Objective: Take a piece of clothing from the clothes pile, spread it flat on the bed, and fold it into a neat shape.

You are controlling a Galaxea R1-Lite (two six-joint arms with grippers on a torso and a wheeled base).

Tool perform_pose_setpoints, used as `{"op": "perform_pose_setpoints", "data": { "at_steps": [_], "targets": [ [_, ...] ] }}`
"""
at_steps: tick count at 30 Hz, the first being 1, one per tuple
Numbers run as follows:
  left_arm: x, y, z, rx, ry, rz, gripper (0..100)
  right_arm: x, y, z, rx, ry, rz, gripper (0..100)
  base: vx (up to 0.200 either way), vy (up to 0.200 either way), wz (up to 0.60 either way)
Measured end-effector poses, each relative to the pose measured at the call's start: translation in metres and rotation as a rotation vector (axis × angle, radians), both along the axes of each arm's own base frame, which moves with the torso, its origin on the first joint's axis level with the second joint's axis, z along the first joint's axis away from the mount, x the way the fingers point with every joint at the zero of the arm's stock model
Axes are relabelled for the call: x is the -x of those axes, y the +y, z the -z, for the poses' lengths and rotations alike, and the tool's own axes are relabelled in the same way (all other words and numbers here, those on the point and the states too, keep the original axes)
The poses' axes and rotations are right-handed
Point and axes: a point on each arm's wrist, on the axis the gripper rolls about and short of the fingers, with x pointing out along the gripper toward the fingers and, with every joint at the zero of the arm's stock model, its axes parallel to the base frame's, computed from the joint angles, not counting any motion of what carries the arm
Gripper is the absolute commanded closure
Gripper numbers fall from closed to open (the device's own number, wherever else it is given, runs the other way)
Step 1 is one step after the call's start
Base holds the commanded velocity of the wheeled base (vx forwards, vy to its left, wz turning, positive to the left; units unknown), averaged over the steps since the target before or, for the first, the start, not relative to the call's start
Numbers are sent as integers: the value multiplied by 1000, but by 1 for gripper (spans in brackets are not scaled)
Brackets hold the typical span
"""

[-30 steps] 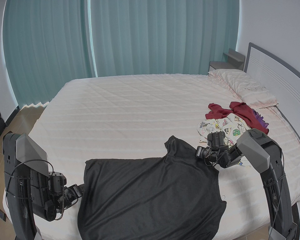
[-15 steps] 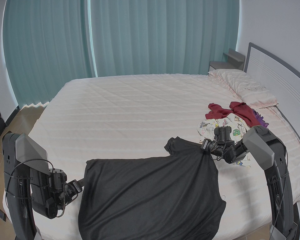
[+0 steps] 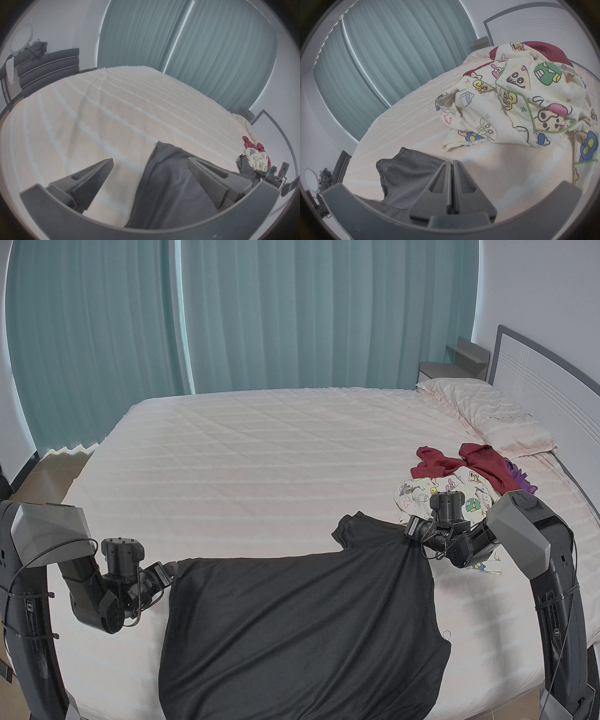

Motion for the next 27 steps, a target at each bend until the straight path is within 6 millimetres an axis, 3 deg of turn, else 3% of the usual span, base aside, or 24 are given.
{"op": "perform_pose_setpoints", "data": {
  "at_steps": [8,13,18,27],
  "targets": [
    [-65,-5,-22,44,1,77,0,8,3,2,2,14,-4,100,0,0,0],
    [-92,-9,-16,49,34,111,0,17,3,4,4,31,-6,100,0,0,0],
    [-100,-12,2,16,80,151,0,23,3,4,5,34,-7,100,0,0,0],
    [-98,-13,24,-33,139,181,0,25,3,5,6,40,-8,100,0,0,0]
  ]
}}
